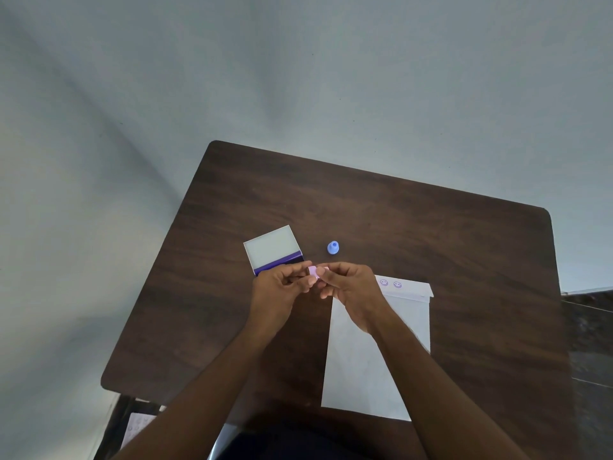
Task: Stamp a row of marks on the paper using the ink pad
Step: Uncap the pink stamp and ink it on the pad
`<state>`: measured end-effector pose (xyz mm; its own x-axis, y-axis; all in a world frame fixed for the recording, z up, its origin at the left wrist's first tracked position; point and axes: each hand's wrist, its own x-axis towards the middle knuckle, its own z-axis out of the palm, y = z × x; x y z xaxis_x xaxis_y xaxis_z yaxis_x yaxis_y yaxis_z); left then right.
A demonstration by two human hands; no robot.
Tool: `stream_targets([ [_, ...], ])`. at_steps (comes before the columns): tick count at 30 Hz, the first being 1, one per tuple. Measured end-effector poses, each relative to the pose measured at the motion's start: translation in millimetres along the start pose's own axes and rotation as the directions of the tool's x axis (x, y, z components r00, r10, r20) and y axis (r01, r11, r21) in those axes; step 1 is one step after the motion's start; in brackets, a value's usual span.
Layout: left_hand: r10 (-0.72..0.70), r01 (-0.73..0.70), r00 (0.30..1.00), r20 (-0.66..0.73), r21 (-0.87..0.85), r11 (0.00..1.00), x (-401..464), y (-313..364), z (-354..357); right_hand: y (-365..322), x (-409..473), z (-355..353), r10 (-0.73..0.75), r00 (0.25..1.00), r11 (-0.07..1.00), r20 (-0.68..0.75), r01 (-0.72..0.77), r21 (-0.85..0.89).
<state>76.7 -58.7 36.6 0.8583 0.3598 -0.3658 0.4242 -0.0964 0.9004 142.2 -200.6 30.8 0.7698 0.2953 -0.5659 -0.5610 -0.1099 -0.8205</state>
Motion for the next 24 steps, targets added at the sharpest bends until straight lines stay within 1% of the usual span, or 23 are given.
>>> stream_targets([
  [6, 0.021, -0.020, 1.000, -0.012, 0.069, 0.997, 1.3, -3.2, -1.4, 1.3, -0.9, 1.0, -0.043, 0.999, 0.997, -0.004, 0.042, -0.071],
  [14, 0.031, -0.031, 1.000, 0.001, 0.065, 0.997, 2.9, -4.1, -3.7, 0.0, -3.8, -0.3, -0.130, 0.991, 0.983, 0.044, 0.134, -0.122],
  [20, 0.002, -0.002, 1.000, -0.007, -0.012, 1.000, 2.9, -7.0, -4.9, -2.3, -4.2, 0.6, -0.132, 0.991, 0.979, 0.025, 0.135, -0.152],
  [24, -0.020, 0.020, 1.000, 0.008, -0.114, 0.993, 0.8, -8.9, -9.2, -4.4, -7.1, 3.3, -0.126, 0.991, 0.985, 0.034, 0.129, -0.113],
])
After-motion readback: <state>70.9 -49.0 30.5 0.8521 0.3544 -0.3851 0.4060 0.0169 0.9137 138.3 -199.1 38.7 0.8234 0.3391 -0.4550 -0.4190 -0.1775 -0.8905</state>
